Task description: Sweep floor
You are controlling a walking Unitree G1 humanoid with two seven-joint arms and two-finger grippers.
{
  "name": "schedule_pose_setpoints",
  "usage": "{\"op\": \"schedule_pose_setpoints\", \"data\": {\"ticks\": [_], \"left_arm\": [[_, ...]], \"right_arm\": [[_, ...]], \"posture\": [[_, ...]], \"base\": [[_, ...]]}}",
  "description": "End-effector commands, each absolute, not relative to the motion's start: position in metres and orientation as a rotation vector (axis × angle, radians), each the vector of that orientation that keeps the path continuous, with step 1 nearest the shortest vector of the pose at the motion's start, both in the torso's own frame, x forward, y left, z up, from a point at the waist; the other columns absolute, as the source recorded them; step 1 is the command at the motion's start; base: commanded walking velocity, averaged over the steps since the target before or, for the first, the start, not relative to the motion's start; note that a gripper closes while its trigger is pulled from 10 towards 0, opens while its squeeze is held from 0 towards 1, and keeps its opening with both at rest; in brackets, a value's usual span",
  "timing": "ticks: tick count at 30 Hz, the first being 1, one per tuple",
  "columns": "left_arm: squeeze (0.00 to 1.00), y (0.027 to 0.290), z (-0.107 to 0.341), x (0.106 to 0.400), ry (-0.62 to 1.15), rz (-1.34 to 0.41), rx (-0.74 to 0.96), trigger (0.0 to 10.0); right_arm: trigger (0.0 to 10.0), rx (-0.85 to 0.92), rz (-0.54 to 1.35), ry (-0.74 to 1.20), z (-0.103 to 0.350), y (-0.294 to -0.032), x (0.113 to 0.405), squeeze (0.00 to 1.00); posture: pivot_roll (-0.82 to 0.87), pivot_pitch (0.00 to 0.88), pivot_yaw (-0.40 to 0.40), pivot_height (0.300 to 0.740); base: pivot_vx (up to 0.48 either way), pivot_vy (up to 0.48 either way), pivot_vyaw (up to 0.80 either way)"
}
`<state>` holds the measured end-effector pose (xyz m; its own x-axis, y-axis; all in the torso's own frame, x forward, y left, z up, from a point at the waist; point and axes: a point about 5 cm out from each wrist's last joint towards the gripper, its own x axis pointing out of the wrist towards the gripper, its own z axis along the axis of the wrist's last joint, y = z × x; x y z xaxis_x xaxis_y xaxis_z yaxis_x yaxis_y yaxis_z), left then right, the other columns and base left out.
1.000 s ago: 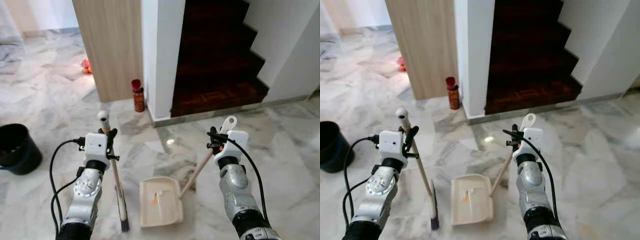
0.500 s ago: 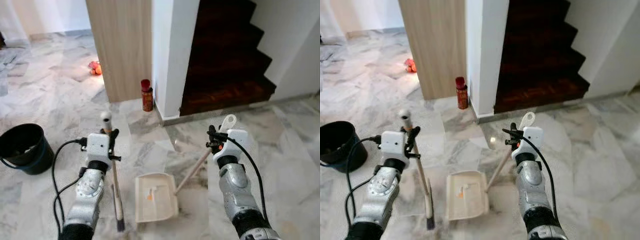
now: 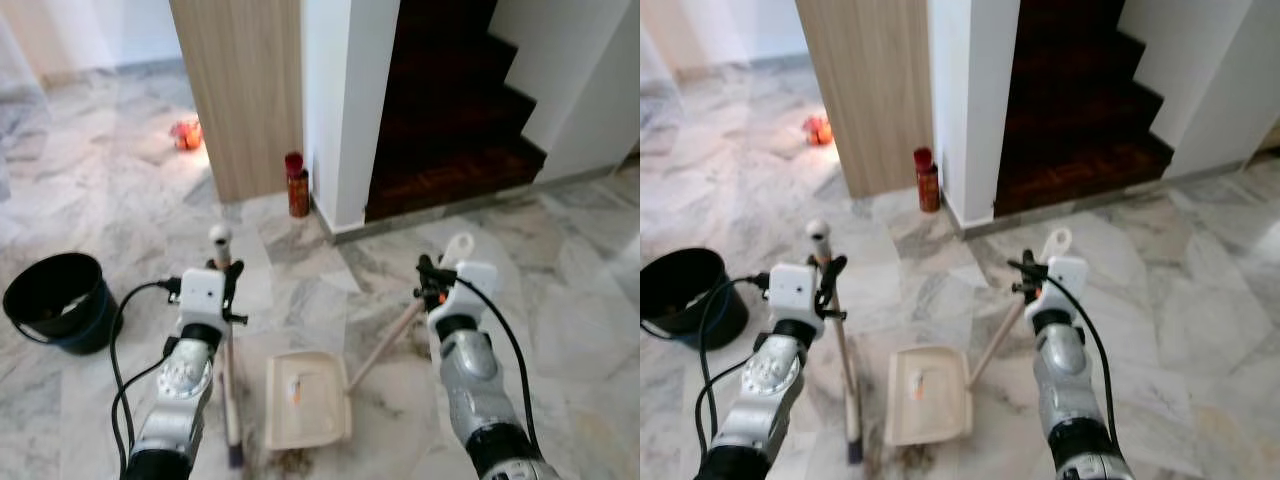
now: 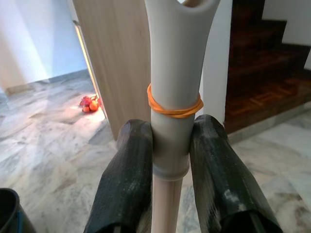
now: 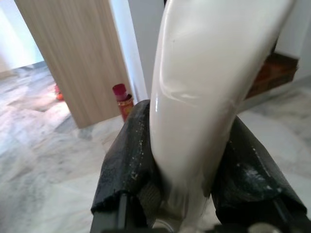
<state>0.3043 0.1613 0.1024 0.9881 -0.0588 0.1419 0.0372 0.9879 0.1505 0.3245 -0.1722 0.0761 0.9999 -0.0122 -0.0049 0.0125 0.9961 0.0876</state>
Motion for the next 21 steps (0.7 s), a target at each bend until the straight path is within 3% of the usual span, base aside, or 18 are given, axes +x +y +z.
{"op": "schedule_pose_setpoints", "data": {"ticks": [1, 8, 21], "left_arm": [[0.0, 0.1671, 0.1139, 0.3071, -0.194, -0.038, 0.159, 10.0], [0.0, 0.1666, 0.1145, 0.3078, -0.196, -0.04, 0.161, 10.0], [0.0, 0.1679, 0.1152, 0.3075, -0.197, -0.037, 0.162, 10.0]], "right_arm": [[10.0, 0.082, 0.01, -0.071, 0.0938, -0.1648, 0.3325, 0.0], [10.0, 0.09, 0.018, -0.071, 0.0936, -0.1626, 0.3328, 0.0], [10.0, 0.108, 0.034, -0.042, 0.0887, -0.1607, 0.3311, 0.0]], "posture": [[0.05, 0.0, -0.012, 0.74], [0.05, 0.0, -0.012, 0.74], [0.05, 0.0, -0.013, 0.74]], "base": [[0.0, 0.319, 0.8], [0.0, 0.316, 0.69], [0.0, 0.317, 0.0]]}}
